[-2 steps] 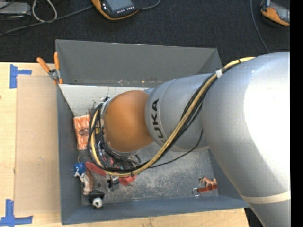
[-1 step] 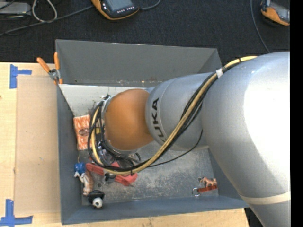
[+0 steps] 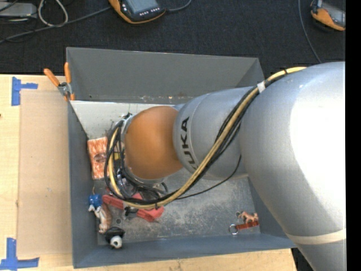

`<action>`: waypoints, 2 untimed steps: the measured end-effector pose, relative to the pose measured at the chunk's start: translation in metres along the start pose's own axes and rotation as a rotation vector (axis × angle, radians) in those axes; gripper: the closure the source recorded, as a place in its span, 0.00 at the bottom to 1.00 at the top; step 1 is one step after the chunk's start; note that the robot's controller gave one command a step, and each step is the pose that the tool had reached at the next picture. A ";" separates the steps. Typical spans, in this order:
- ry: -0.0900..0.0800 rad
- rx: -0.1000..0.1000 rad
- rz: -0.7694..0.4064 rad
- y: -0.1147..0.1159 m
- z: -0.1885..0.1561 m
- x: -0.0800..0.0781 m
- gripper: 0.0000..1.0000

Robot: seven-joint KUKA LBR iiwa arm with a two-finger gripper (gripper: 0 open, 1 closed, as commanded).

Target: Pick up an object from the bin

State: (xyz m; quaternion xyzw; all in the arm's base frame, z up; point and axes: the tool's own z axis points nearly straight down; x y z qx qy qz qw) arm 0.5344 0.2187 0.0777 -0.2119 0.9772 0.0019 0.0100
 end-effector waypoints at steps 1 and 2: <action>0.014 -0.002 0.002 0.004 -0.054 0.002 1.00; 0.015 -0.001 -0.011 0.004 -0.129 -0.005 1.00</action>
Offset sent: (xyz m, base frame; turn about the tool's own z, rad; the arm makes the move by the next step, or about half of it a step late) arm 0.0064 0.0036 0.1832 -0.0257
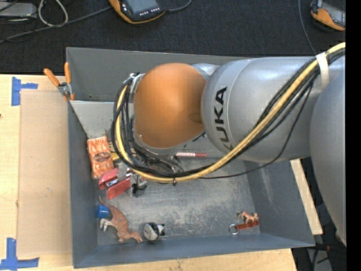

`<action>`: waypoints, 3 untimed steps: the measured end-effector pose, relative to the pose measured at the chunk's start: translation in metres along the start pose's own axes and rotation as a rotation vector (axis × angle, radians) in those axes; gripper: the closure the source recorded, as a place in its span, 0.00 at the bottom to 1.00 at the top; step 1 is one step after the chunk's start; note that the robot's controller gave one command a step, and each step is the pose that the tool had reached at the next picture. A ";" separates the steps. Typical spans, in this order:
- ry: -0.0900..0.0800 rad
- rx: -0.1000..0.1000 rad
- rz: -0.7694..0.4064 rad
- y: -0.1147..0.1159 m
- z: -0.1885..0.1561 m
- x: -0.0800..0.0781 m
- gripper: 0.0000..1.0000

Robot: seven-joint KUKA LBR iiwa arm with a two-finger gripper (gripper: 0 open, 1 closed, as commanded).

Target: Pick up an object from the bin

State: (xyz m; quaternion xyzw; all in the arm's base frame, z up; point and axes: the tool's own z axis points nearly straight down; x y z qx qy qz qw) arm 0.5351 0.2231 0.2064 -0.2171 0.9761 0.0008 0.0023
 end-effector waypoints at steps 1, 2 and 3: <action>-0.007 -0.001 -0.034 -0.026 0.075 -0.008 0.00; -0.004 -0.002 -0.046 -0.041 0.136 -0.011 1.00; -0.004 -0.003 -0.045 -0.041 0.136 -0.011 1.00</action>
Offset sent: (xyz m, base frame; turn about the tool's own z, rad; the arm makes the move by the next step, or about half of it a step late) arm 0.0000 0.0000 0.0000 0.0000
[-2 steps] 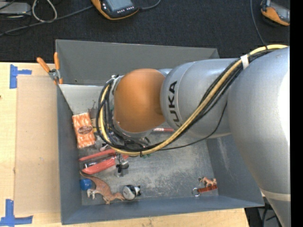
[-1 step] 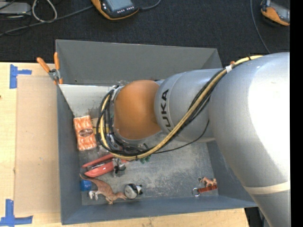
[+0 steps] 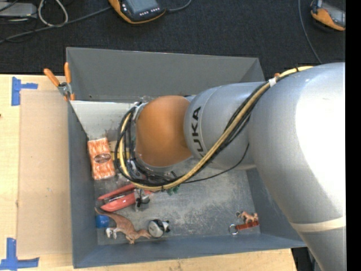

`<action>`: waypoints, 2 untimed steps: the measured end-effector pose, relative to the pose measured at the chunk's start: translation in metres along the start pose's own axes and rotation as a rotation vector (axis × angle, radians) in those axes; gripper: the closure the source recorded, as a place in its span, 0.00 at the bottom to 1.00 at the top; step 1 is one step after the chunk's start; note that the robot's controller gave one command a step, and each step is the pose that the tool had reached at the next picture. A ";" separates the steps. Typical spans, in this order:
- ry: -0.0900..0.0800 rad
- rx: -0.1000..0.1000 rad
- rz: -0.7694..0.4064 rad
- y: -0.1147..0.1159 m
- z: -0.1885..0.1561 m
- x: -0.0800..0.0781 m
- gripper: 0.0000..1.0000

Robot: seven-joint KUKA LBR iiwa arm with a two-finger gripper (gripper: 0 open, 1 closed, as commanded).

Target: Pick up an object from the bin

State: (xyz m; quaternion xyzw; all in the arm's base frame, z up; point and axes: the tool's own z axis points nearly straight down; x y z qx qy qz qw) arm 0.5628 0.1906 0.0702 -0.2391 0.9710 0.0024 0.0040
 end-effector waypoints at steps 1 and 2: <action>0.006 -0.001 0.005 -0.015 -0.076 -0.010 1.00; 0.011 -0.002 -0.036 -0.004 -0.150 -0.025 1.00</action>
Offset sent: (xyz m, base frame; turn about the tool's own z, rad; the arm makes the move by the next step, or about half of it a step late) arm 0.0286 0.0234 0.2092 -0.0783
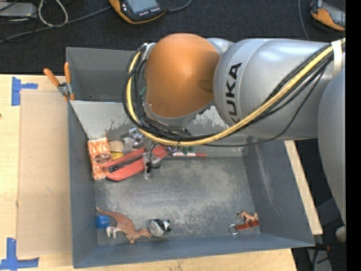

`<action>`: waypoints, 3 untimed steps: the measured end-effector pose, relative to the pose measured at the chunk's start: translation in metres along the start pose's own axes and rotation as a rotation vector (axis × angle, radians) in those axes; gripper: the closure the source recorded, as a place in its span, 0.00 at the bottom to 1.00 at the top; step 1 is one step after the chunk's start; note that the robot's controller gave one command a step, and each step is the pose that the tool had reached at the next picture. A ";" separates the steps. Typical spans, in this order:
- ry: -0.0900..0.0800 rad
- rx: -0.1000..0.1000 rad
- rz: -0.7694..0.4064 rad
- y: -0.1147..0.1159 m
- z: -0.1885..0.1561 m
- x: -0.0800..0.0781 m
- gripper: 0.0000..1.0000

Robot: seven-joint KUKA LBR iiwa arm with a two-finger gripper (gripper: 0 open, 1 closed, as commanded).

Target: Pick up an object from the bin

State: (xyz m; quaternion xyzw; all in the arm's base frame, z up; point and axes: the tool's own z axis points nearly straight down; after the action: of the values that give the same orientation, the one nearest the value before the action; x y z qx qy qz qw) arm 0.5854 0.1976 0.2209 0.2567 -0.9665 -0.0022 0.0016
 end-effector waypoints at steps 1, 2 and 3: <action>-0.010 0.003 -0.167 -0.009 0.031 0.003 1.00; -0.007 0.003 -0.205 -0.011 0.077 -0.004 1.00; 0.001 -0.001 -0.270 -0.005 0.050 0.007 1.00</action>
Offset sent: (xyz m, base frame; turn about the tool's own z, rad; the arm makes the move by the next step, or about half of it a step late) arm 0.0237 0.0073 -0.1509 -0.1086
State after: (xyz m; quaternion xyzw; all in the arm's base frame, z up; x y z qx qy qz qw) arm 0.5813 0.1902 0.1706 0.3844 -0.9232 -0.0026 0.0019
